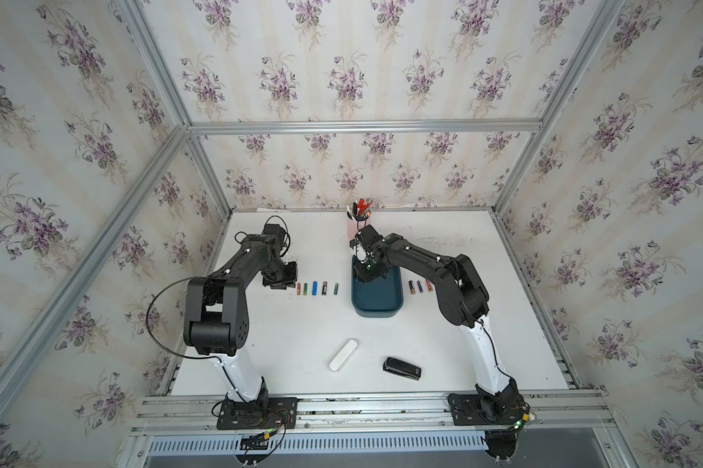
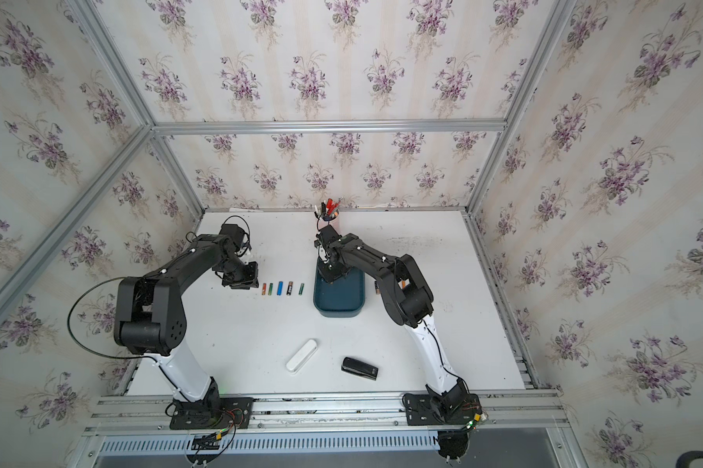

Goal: Take the batteries out of the storage box
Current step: Pick up the battery from the storage box, then place the battery at the center of the board.

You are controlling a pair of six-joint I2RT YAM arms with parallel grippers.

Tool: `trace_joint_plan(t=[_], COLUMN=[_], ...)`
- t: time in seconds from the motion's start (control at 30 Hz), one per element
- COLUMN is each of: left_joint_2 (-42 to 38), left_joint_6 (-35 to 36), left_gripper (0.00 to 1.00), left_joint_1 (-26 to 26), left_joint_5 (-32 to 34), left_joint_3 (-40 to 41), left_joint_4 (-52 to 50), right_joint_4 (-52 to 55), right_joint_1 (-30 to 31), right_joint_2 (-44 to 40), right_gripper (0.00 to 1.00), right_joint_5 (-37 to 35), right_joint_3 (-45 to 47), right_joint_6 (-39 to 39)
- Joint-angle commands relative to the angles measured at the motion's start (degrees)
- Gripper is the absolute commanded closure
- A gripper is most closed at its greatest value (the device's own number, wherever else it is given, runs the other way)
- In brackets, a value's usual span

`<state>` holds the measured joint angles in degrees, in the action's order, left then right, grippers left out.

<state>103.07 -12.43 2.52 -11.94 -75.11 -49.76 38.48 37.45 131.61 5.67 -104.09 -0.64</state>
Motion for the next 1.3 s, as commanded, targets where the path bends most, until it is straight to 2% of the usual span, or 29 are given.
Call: trace_joint_plan(t=[0.0,0.13,0.37,0.63,1.27], left_joint_2=[0.2,0.2,-0.3,-0.3,0.2], left_joint_6=[0.0,-0.1,-0.1,-0.2,-0.1], left_gripper=[0.66,0.66,0.67,0.67,0.66], left_joint_1=[-0.1,-0.1,-0.1,-0.1,-0.1], left_joint_5=[-0.3,-0.3,-0.3,-0.4,-0.6], left_joint_3=[0.1,0.0,0.3,0.0,-1.7], left_joint_4=[0.2,0.2,0.1,-0.1,-0.9], right_joint_4=[1.2,0.6,3.0,2.6,4.0], right_joint_1=[-0.1,0.0,0.1,0.1,-2.9], right_joint_2=[-0.7,-1.3,1.4,-0.7,-11.4], right_gripper=[0.65,0.68,0.76,0.86,0.87], right_joint_5=[-0.5,-0.5,-5.0,-4.5,-3.7], right_joint_3=[1.8,3.0,3.6,4.3,5.1], right_joint_6=[-1.3,-1.4,-1.4,-1.5,-2.0])
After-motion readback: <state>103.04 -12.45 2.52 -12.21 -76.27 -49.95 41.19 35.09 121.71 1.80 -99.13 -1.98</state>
